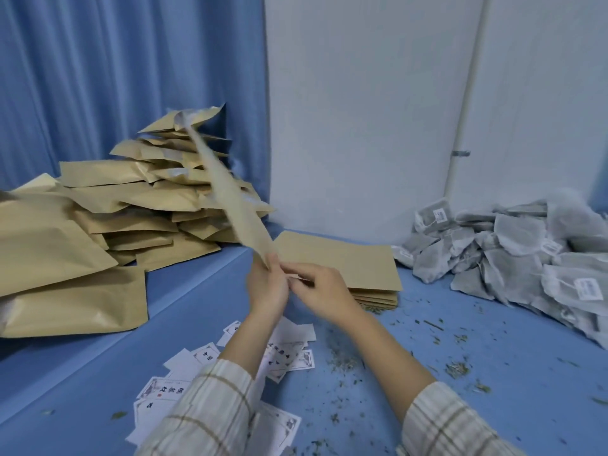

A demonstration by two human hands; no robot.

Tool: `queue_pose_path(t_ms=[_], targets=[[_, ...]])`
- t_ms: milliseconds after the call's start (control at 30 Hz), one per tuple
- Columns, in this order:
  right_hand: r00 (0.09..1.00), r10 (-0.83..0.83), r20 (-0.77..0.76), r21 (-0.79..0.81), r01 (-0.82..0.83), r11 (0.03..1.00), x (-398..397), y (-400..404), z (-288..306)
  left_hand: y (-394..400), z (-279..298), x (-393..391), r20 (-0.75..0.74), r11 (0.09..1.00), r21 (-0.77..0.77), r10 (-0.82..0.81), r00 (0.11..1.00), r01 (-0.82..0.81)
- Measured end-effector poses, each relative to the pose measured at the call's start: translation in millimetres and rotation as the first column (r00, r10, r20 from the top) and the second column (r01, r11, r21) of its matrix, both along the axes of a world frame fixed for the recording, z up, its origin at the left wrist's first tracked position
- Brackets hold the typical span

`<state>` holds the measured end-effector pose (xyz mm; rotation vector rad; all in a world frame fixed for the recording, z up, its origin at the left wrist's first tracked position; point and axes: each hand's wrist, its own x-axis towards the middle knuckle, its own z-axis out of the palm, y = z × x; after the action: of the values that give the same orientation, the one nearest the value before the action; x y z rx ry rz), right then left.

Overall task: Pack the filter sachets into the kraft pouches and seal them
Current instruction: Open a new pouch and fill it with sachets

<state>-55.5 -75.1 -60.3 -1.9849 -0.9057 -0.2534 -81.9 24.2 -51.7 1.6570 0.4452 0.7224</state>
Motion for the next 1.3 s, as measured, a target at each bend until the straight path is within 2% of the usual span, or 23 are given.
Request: queue_pose_path(t_ms=[67,100,133,200,267,333,400,500,567,633,700,767,800,867,933,1000,1100,1233,1300], targets=[[0.958,0.091,-0.273,0.298,-0.006,0.955,-14.0,7.5,15.6,14.6,-0.3,-14.6,0.07,0.93,0.366,0.002,0.998,-0.028],[0.894,0.188,-0.406,0.473,0.029,0.881,-19.6,9.5,23.9,21.4,-1.0,-21.0,0.054,0.85,0.526,0.006,0.999,-0.033],[0.815,0.297,-0.498,0.614,0.09,0.784,-23.5,9.2,31.0,27.8,-2.4,-26.7,0.006,0.734,0.677,0.071,0.997,-0.056],[0.692,0.447,-0.567,0.753,0.216,0.621,-26.8,1.9,39.2,37.4,-7.5,-38.0,-0.076,0.468,0.882,0.267,0.961,-0.06],[0.669,0.434,-0.603,0.759,0.314,0.57,-28.2,-8.1,40.4,44.8,-12.7,-49.8,-0.112,0.315,0.949,0.362,0.926,-0.009],[0.688,0.357,-0.631,0.737,0.39,0.552,-30.0,-15.6,34.3,50.7,-21.1,-59.0,-0.13,0.269,0.963,0.395,0.909,0.021],[0.682,0.387,-0.62,0.755,0.385,0.531,-32.8,-20.9,27.2,54.4,-27.7,-65.2,-0.148,0.242,0.969,0.409,0.9,0.05],[0.669,0.406,-0.623,0.748,0.356,0.56,-37.0,-27.2,19.9,55.0,-34.9,-68.9,-0.188,0.245,0.965,0.422,0.887,0.088],[0.673,0.32,-0.667,0.693,0.403,0.598,-36.8,-30.5,15.7,54.2,-37.5,-70.2,-0.235,0.242,0.96,0.438,0.868,0.138],[0.668,0.224,-0.709,0.637,0.473,0.609,-34.4,-33.6,12.6,53.1,-39.5,-70.0,-0.349,0.299,0.924,0.397,0.849,0.24],[0.656,0.168,-0.736,0.606,0.528,0.595,-31.0,-36.3,10.1,51.5,-39.9,-69.0,-0.522,0.46,0.797,0.2,0.829,0.391],[0.626,0.154,-0.764,0.583,0.569,0.579,-27.7,-38.3,7.3,50.5,-33.7,-72.2,-0.634,0.615,0.534,-0.162,0.756,0.58],[0.611,0.148,-0.778,0.57,0.587,0.575,-26.2,-39.2,5.5,49.7,-29.5,-75.3,-0.635,0.627,0.404,-0.331,0.697,0.666],[0.588,0.155,-0.794,0.561,0.611,0.559,-25.2,-40.2,2.0,44.3,-21.5,-82.5,-0.567,0.588,0.254,-0.553,0.611,0.768],[0.58,0.188,-0.792,0.579,0.617,0.533,-27.0,-40.3,-0.2,32.6,-14.1,-83.6,-0.398,0.643,0.169,-0.65,0.648,0.747],[0.576,0.243,-0.781,0.605,0.601,0.522,-30.4,-38.3,-0.8,13.6,-9.6,-76.6,-0.244,0.743,0.16,-0.608,0.756,0.65],[0.574,0.313,-0.757,0.641,0.557,0.528,-36.4,-32.9,2.1,-14.0,-7.0,-61.7,-0.152,0.844,0.21,-0.47,0.869,0.494],[0.592,0.286,-0.753,0.644,0.575,0.505,-37.7,-22.2,4.3,-35.3,-9.7,-50.7,-0.15,0.855,0.284,-0.407,0.901,0.433],[0.595,0.264,-0.759,0.635,0.585,0.505,-37.5,-16.6,3.2,-42.2,-9.7,-49.7,-0.095,0.878,0.285,-0.375,0.922,0.386]])
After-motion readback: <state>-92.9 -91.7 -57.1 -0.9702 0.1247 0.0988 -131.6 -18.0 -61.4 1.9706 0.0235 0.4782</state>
